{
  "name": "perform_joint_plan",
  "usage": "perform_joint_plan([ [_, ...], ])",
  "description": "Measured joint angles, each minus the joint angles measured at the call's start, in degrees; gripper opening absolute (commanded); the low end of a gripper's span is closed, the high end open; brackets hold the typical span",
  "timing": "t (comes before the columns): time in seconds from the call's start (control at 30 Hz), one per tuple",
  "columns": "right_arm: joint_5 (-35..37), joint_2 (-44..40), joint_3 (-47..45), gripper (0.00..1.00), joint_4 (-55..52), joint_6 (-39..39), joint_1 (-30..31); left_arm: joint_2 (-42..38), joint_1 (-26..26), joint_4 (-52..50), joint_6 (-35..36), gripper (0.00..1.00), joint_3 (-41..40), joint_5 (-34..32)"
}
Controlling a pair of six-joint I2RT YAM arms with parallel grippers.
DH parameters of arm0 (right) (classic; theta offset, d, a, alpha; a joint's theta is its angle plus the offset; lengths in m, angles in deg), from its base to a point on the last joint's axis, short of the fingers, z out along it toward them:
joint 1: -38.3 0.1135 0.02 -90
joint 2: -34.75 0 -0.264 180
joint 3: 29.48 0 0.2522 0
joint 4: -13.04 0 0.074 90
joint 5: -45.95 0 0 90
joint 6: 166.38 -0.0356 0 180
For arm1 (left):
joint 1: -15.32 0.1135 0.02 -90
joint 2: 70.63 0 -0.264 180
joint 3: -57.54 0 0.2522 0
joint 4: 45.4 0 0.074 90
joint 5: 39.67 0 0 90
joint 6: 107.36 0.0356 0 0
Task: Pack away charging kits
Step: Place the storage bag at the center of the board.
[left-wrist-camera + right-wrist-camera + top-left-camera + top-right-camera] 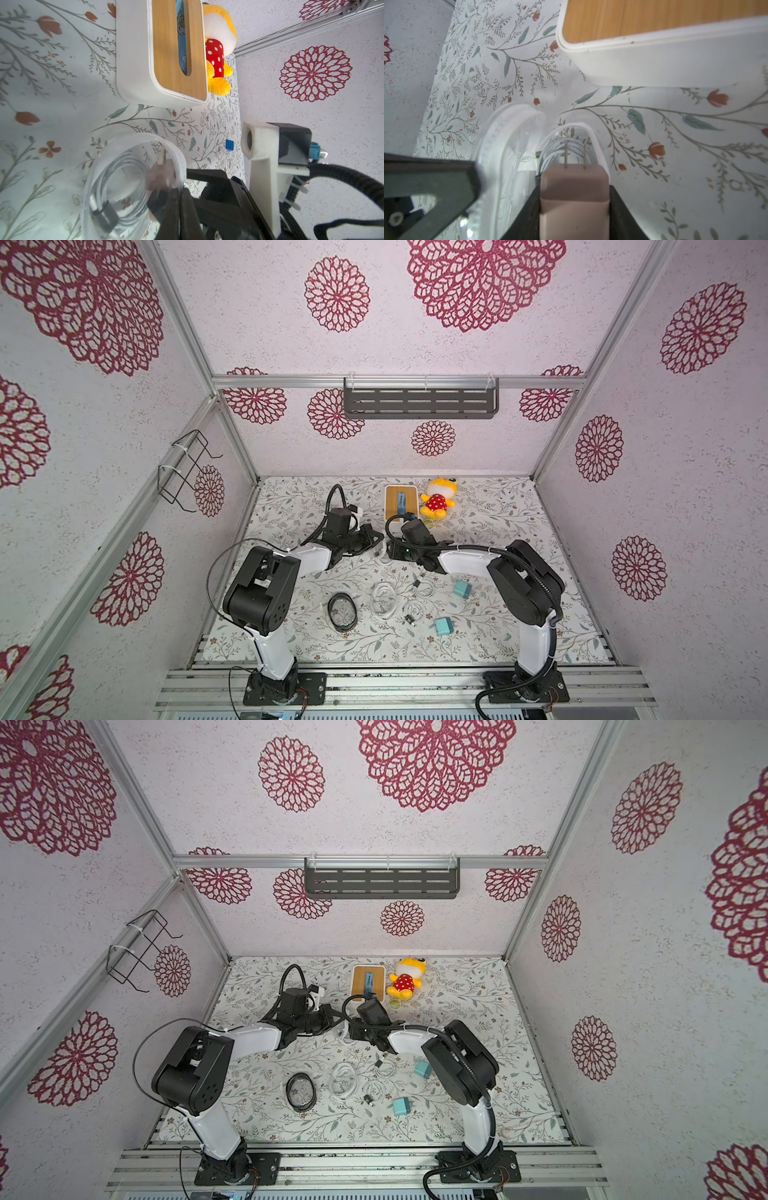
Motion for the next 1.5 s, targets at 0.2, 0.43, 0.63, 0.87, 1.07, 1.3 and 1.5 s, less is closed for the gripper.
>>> perform_joint_plan([
  [0.2, 1.0, 0.0, 0.2, 0.26, -0.8, 1.3, 1.1, 0.0, 0.0, 1.1, -0.4, 0.00, 0.0, 0.3],
  [0.43, 1.7, 0.6, 2.2, 0.33, -2.1, 2.8, 1.1, 0.7, 0.0, 3.2, -1.5, 0.00, 0.0, 1.1],
  [0.63, 2.0, 3.7, 6.2, 0.52, -3.5, 3.1, 1.0, 1.6, 0.4, 4.3, -2.5, 0.00, -0.1, 1.2],
  [0.87, 3.2, 4.4, 6.9, 0.64, -5.1, 3.9, 0.9, 2.1, 0.7, 5.2, -3.5, 0.00, -0.3, 1.4],
  [1.07, 5.6, 3.8, 7.6, 0.64, -7.8, 4.6, 0.9, 2.1, 0.8, 5.1, -3.5, 0.03, -0.5, 1.2],
  [1.3, 9.9, -3.6, 3.8, 0.66, -11.3, 5.4, 0.7, 0.1, 0.8, 2.7, -1.3, 1.00, -2.1, -1.6],
  [1.5, 13.0, -11.4, -0.9, 0.72, -11.7, 5.4, -0.3, -11.5, 1.9, 3.9, -0.2, 0.98, -10.2, -6.7],
])
